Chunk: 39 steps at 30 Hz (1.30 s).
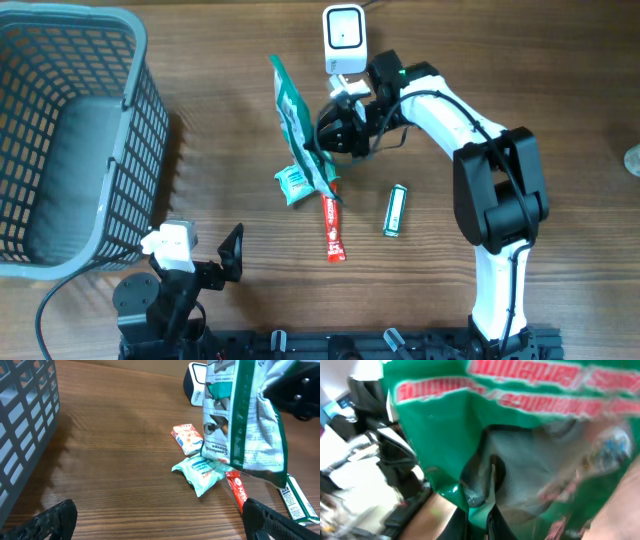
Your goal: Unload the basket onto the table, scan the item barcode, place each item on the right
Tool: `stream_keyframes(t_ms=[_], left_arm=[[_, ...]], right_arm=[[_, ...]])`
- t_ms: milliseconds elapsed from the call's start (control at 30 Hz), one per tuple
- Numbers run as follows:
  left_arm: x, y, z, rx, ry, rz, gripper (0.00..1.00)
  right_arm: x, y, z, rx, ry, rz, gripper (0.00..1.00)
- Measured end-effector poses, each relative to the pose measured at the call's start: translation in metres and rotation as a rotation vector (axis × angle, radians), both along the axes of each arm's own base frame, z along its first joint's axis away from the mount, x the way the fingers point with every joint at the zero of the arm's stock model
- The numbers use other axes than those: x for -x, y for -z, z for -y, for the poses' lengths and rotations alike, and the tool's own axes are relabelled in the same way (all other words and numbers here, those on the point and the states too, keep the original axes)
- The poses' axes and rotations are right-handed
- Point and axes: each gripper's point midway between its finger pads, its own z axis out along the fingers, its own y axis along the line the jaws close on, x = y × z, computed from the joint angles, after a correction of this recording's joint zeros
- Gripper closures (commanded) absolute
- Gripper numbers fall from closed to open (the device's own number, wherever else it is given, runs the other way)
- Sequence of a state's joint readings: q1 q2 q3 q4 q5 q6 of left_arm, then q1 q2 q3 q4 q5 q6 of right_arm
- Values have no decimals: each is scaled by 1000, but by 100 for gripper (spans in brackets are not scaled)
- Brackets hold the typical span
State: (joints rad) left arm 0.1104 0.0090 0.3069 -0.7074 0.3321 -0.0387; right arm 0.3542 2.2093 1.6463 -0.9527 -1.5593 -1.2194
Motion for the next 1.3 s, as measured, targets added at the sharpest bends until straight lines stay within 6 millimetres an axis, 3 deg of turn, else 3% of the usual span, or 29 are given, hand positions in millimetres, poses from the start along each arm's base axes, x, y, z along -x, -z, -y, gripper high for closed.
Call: stream_keyframes(t_ms=[200,400,500,667,733,800,867,1000,1133,1300], left_arm=[[0,0,0,0,0,-1,0],[0,1,0,0,0,-2,0],[0,1,0,0,0,-3,0],[0,1,1,1,3,-2,0],[0,1,1,1,3,-2,0],[0,1,1,1,3,-3,0],[0,1,1,2,3,-3,0],[0,1,1,1,3,-3,0],[0,1,1,1,4,-2,0],[0,1,1,2,4,-3,0]], right_arm=[[-36,-15,-13,-112,3,304,96],[-60,-59,-30,-151,-7,382,96],[-51,-104,-40,-143,-32,331,96],[-25,-188,-31,-315,73,393,96],[-39,-217,-27,-402,172,202,96],[-52,-230,-24,-466,240,87,96],[-75,-236,-18,-540,339,-57,96],[-115,-216,0,-666,533,-345,96],[-121,-205,7,-730,597,-412,96],[-106,-200,-7,-658,546,-302,96]])
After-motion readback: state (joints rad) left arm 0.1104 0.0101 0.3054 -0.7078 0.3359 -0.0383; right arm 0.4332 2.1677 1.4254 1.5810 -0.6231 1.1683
